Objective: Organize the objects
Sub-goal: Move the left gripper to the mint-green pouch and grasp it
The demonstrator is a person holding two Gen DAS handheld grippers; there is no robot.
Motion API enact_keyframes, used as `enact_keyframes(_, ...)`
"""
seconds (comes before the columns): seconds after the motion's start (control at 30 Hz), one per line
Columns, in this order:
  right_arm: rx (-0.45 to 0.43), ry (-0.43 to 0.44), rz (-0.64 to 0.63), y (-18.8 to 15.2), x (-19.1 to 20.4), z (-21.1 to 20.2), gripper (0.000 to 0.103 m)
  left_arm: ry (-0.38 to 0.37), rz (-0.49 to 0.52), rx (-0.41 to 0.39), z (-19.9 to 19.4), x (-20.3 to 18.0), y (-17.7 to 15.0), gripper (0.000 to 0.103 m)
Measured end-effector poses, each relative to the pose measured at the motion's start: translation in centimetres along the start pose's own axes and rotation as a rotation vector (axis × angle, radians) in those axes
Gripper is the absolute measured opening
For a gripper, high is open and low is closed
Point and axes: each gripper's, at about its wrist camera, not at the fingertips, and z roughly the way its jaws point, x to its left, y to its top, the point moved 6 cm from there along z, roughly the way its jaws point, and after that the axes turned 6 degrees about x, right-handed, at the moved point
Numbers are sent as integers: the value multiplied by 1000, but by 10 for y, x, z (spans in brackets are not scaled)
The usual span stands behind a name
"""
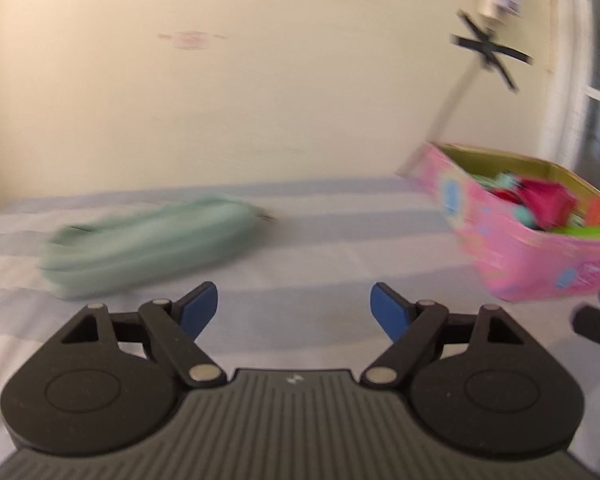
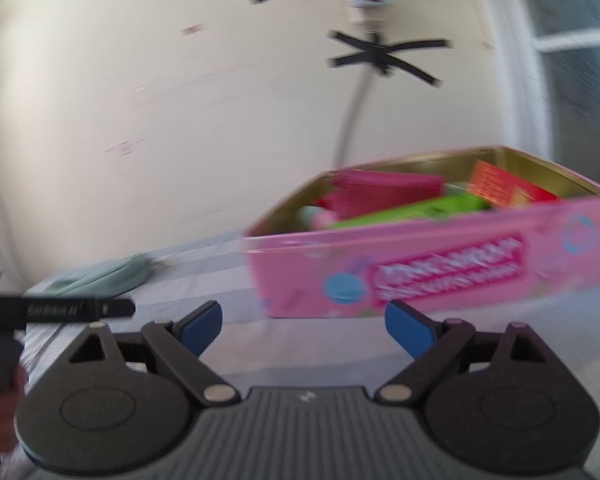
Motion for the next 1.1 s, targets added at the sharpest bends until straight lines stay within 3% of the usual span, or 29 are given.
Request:
enact_keyframes(0.23, 55, 110, -168, 6, 71, 27, 93, 161, -150, -29, 10, 82, 0, 85)
enact_keyframes(0.33, 84, 142, -229, 7, 98, 43, 93, 152, -245, -8, 17, 102, -7, 85)
enact_keyframes(0.53, 128, 175, -245, 13, 134, 78, 93, 149, -292, -17, 14, 112, -6, 85)
enact_keyframes(0.7, 208, 187, -177, 1, 138, 102, 91, 132, -299, -4, 15, 111, -6, 85)
enact_keyframes(0.9, 191, 208, -59, 5, 122, 101, 94, 132, -297, -11, 13, 112, -8, 85)
enact_keyframes(1.0, 207, 214, -84, 4, 126, 103, 94, 119, -332, -15, 10, 122, -4, 85)
enact_keyframes(1.1, 231, 234, -114, 8, 132, 110, 93, 154, -387, -34, 7, 146, 5, 85)
